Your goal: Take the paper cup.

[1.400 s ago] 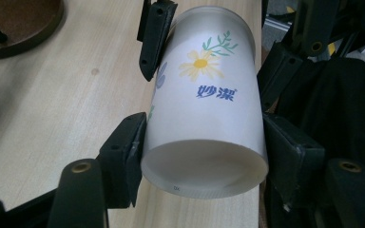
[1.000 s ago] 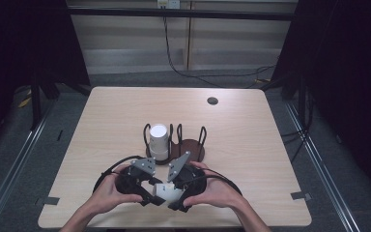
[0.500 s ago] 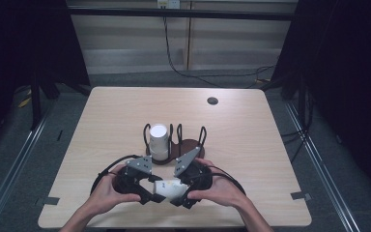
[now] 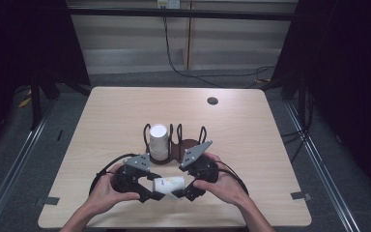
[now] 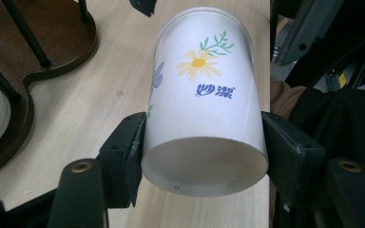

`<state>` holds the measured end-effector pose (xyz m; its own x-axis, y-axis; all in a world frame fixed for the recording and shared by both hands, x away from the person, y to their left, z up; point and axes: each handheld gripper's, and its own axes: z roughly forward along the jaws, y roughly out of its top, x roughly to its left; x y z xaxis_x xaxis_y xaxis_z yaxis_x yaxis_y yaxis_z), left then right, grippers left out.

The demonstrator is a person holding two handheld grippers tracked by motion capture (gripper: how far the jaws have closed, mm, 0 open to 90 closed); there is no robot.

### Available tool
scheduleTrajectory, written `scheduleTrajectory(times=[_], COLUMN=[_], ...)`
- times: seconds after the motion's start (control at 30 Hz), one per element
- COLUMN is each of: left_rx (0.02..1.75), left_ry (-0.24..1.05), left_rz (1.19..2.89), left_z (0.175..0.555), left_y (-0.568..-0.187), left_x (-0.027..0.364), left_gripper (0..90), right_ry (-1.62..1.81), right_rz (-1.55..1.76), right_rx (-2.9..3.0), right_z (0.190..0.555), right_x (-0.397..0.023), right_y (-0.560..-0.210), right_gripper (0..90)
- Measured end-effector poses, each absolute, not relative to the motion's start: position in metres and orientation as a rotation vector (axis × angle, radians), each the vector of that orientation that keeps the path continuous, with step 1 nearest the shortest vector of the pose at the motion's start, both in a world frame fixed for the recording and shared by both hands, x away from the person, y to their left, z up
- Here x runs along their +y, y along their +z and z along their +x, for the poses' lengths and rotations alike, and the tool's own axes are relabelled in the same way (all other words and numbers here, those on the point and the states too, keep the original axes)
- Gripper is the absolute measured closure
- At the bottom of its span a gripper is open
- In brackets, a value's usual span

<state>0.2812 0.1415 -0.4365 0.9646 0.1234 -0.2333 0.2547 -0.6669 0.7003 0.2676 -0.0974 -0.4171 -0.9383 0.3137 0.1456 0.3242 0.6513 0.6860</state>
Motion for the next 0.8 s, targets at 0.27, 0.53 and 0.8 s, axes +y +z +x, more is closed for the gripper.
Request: scheduleTrajectory(times=[0.27,0.53,0.8], left_rx=[0.269,0.292,0.316], left_ry=[-0.154,-0.146,-0.116], left_rz=[2.305,2.274,2.224], left_z=[0.282,0.280,0.279], left_y=[-0.437,-0.436,-0.437], left_x=[0.148,0.161,0.166], left_gripper=[36.5,36.4,36.3], right_ry=[-1.304,-1.374,-1.423], right_rz=[-0.618,-0.643,-0.658], right_rx=[-2.786,-2.749,-2.685], right_z=[0.271,0.271,0.269], right_x=[-0.109,-0.115,-0.122], right_y=[-0.414,-0.412,-0.417], right_gripper=[13.8,13.8,13.8])
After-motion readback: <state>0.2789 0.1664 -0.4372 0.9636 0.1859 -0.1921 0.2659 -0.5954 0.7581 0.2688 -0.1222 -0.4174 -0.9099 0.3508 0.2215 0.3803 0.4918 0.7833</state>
